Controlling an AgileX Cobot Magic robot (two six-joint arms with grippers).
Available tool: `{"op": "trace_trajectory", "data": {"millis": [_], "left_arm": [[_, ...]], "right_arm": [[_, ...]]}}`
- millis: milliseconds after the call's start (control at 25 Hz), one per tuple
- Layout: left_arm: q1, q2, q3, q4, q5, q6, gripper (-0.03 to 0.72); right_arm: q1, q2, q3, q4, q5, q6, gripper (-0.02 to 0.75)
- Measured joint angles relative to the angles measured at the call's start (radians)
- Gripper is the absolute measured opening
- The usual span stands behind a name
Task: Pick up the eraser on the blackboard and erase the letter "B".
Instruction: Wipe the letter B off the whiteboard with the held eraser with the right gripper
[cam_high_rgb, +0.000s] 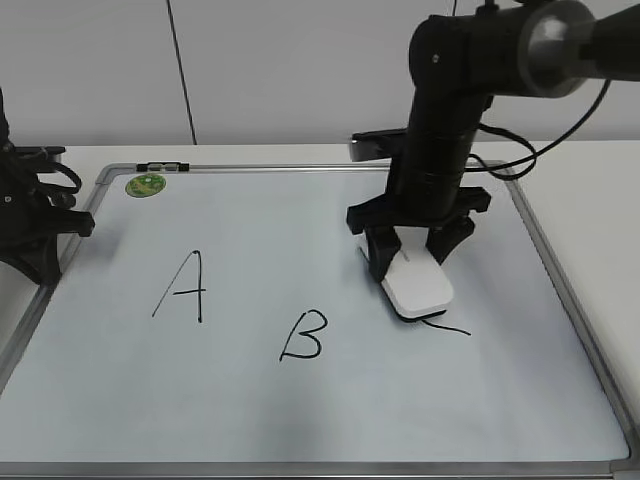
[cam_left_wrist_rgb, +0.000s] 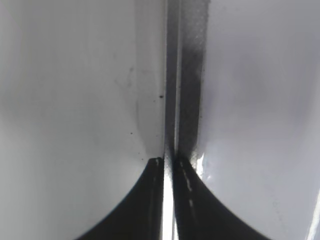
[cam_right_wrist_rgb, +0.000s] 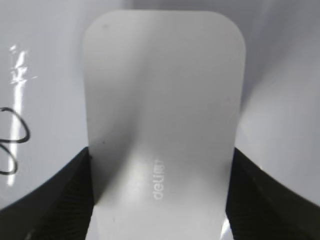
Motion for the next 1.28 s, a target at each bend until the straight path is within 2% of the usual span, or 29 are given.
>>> {"op": "trace_trajectory", "data": {"millis": [400, 1280], "left_arm": [[0.000, 0.000, 0.000, 0.000, 0.000, 0.000, 0.028], [0.000, 0.000, 0.000, -0.003, 0.000, 0.000, 0.028]], "right_arm": [[0.127, 0.000, 0.000, 0.018, 0.004, 0.000, 0.517], [0.133, 0.056, -0.002, 0.031, 0.004, 0.008, 0.517]]}}
